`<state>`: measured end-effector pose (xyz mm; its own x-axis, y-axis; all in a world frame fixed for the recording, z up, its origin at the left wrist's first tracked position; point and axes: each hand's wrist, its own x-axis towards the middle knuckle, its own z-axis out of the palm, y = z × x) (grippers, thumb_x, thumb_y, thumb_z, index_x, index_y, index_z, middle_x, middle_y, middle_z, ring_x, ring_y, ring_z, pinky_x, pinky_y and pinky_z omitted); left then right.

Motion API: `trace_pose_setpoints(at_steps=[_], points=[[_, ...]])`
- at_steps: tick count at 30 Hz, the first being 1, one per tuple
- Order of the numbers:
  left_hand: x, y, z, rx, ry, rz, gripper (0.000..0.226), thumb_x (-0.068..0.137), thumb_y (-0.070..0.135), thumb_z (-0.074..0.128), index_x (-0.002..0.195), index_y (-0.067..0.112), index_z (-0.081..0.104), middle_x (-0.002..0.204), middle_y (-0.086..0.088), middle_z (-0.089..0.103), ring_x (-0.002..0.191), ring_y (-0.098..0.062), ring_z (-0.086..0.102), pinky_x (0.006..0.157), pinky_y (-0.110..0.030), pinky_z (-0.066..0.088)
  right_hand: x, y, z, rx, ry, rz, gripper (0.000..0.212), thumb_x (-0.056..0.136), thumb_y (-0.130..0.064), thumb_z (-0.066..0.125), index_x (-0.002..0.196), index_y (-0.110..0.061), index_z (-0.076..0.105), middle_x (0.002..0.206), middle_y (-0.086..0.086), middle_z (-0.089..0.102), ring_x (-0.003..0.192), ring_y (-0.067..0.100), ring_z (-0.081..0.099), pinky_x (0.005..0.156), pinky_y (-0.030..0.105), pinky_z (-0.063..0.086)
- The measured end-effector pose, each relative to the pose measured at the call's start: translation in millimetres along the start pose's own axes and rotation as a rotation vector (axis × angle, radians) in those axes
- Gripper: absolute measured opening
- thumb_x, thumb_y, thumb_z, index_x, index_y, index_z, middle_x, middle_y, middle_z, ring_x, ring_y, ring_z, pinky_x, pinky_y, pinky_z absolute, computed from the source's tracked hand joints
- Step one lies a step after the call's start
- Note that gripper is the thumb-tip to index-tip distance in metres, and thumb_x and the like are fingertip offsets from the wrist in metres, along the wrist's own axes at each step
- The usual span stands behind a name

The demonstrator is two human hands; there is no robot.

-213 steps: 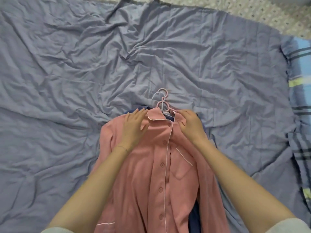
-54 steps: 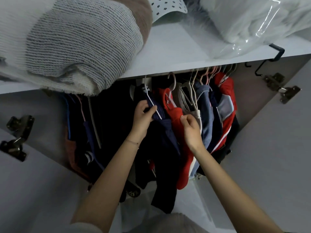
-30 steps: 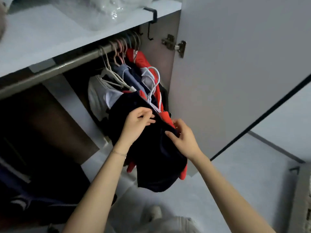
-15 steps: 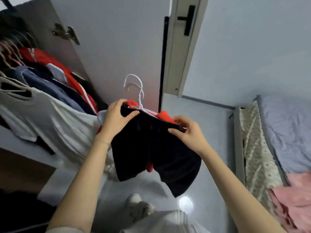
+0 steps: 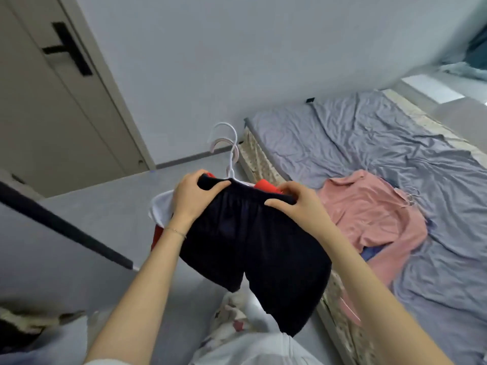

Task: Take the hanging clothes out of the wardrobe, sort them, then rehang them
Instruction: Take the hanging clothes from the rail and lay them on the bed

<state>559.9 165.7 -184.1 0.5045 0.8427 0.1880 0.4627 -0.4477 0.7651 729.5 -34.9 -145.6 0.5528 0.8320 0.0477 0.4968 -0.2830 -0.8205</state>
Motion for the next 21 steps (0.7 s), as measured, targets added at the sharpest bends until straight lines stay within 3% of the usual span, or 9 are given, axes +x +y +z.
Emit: trace_pose_setpoints(at_steps=[2,5,12,16,21], points=[[29,29,41,0.003,-0.069,0.05,0.051,0.063,0.082,0.062,0.072,0.031,0.061,0.07,0.017,0.065,0.072,-0.002,0.061,0.066,-0.03,0.05,10,24,-27,-0.023,0.165,0.076,0.027,0.073,-0.056,0.074,0.075,-0.031,0.061,0.071,-0.014,0.062,0.068,0.005,0.056,0.061,0.021,0.041],[72,72,107,0.015,-0.172,0.142,0.061,0.059,0.091,0.053,0.068,0.031,0.06,0.065,0.02,0.063,0.066,0.002,0.058,0.053,-0.02,0.038,25,61,-68,-0.039,0.33,0.188,0.036,0.076,-0.057,0.071,0.062,-0.031,0.051,0.058,-0.017,0.051,0.056,0.002,0.045,0.054,0.02,0.033],[152,172,256,-0.041,-0.554,0.323,0.057,0.063,0.084,0.059,0.063,0.027,0.056,0.061,0.014,0.063,0.063,-0.003,0.058,0.058,-0.027,0.04,48,127,-156,-0.113,0.655,0.451,0.048,0.08,-0.054,0.07,0.059,-0.023,0.039,0.051,-0.013,0.044,0.052,0.005,0.037,0.054,0.025,0.032],[167,234,333,-0.066,-0.699,0.44,0.055,0.063,0.083,0.059,0.066,0.028,0.059,0.065,0.015,0.065,0.067,-0.003,0.06,0.062,-0.03,0.045,42,160,-207,-0.157,0.795,0.544,0.046,0.081,-0.058,0.067,0.066,-0.017,0.054,0.065,-0.006,0.056,0.067,0.017,0.051,0.066,0.039,0.043],[177,305,416,-0.082,-0.808,0.552,0.053,0.064,0.084,0.058,0.064,0.032,0.057,0.065,0.016,0.064,0.067,-0.003,0.059,0.061,-0.028,0.044,39,204,-269,-0.189,0.928,0.619,0.039,0.077,-0.066,0.061,0.074,-0.027,0.063,0.07,-0.013,0.061,0.069,0.006,0.056,0.063,0.028,0.042]])
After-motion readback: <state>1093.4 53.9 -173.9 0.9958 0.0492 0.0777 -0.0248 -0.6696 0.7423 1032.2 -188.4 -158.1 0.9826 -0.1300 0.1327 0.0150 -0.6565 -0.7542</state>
